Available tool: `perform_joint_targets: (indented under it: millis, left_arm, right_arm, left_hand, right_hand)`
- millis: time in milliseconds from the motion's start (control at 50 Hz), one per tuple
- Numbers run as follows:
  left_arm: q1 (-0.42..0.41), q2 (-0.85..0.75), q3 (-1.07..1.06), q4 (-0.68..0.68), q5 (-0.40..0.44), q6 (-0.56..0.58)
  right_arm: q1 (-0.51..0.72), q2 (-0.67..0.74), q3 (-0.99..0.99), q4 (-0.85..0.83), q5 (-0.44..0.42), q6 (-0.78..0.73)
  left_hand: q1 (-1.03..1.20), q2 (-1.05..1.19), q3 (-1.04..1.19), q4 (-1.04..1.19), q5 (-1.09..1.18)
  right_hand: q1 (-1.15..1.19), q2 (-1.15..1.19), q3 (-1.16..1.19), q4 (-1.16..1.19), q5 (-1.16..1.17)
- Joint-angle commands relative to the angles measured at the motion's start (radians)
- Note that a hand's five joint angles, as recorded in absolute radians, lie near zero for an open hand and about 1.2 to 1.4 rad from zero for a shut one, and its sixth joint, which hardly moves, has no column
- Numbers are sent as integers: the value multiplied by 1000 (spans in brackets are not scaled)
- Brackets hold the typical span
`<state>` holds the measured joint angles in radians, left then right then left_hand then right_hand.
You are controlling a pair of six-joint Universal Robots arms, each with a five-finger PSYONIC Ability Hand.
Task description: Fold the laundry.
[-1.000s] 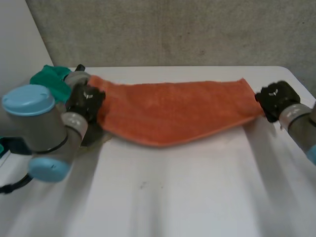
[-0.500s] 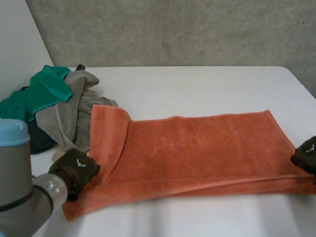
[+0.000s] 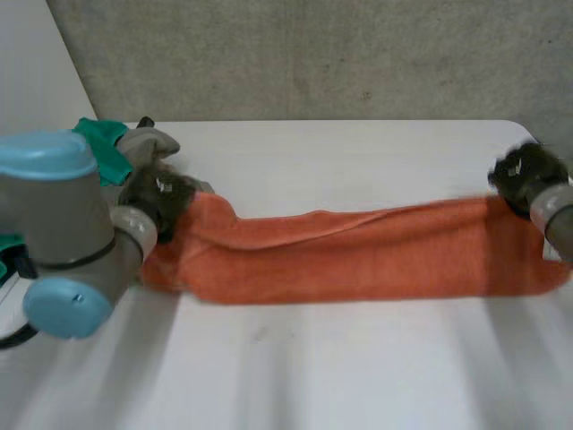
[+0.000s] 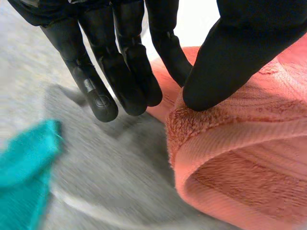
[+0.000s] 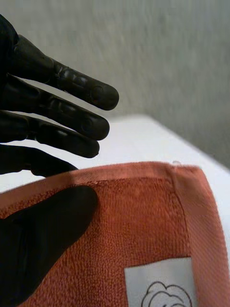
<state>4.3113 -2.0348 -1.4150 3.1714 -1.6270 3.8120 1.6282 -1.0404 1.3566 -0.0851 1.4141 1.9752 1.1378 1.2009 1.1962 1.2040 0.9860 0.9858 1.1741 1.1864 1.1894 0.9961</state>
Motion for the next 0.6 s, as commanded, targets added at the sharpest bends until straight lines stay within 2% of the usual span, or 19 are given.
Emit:
perform_joint_targets:
  millis: [20,120,240,440,600]
  left_arm:
    - [7,-74,460,192,-44,9]
    - [8,-42,620,352,-47,1]
    - [7,-30,616,352,-47,-2]
    - [15,-28,389,340,-42,-97]
    - [-4,-50,163,338,7,-101]
  right_arm:
    - [38,34,-385,-278,45,109]
    - [36,-38,-491,-450,62,234]
    - [30,-98,-436,-430,52,310]
    - [35,-96,-214,-377,36,329]
    - [29,-79,-54,-253,32,329]
  left_hand:
    - [258,195,200,192,236]
    - [258,195,200,192,236]
    - [258,195,200,192,236]
    - [258,195,200,192,236]
    - [258,195,200,192,236]
  right_hand:
    - [410,222,210,207,226]
    - [410,222,210,207,226]
    - [410,222,210,207,226]
    - [410,222,210,207,226]
    - [410,222,210,207,226]
